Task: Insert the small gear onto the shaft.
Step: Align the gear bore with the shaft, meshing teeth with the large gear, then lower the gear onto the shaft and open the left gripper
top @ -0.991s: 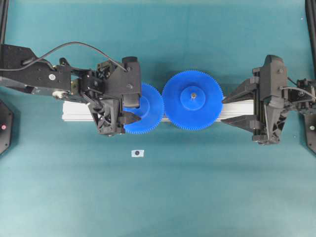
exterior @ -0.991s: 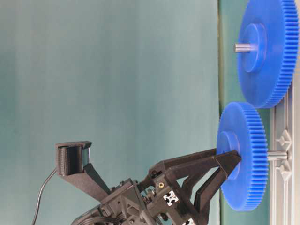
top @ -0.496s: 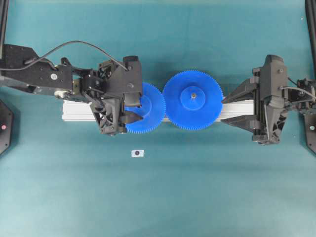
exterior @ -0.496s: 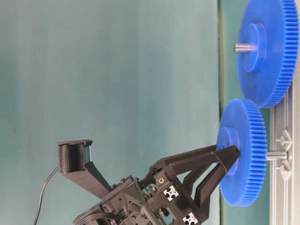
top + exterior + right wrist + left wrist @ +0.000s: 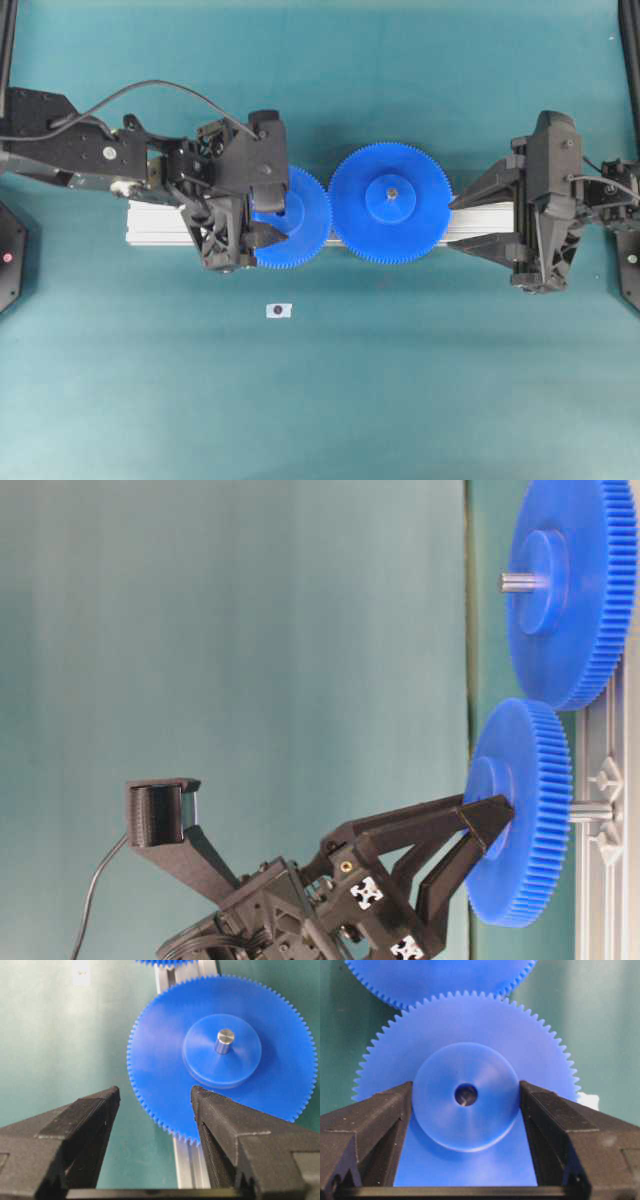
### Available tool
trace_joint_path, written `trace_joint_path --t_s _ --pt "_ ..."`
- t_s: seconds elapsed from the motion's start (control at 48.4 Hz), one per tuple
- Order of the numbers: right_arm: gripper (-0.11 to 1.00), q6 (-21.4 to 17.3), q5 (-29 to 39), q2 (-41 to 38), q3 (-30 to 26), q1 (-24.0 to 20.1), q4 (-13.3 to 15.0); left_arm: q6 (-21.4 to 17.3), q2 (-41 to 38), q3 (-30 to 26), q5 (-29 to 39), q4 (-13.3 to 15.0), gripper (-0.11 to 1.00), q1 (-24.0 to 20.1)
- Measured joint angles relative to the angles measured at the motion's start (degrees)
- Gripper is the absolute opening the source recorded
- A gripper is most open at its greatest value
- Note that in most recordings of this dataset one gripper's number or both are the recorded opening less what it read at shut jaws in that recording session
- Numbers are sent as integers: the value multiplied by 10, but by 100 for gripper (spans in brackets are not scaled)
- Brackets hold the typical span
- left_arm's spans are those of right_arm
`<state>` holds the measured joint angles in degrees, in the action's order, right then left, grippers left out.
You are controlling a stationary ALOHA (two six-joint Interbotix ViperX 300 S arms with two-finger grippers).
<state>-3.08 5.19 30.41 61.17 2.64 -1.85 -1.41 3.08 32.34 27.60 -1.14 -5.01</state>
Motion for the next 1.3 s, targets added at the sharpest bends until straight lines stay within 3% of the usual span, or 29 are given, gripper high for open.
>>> trace_joint_path --t_s 0.268,0.64,0.826,1.301 --pt "69 0 0 1 0 0 0 33 2 9 0 -4 71 11" --pt "69 0 0 1 0 0 1 29 -3 5 0 -4 72 11" --pt "69 0 0 0 0 0 0 25 -3 1 4 -2 85 11" --pt "69 -1 -9 4 3 0 0 29 8 -31 -4 -1 88 14"
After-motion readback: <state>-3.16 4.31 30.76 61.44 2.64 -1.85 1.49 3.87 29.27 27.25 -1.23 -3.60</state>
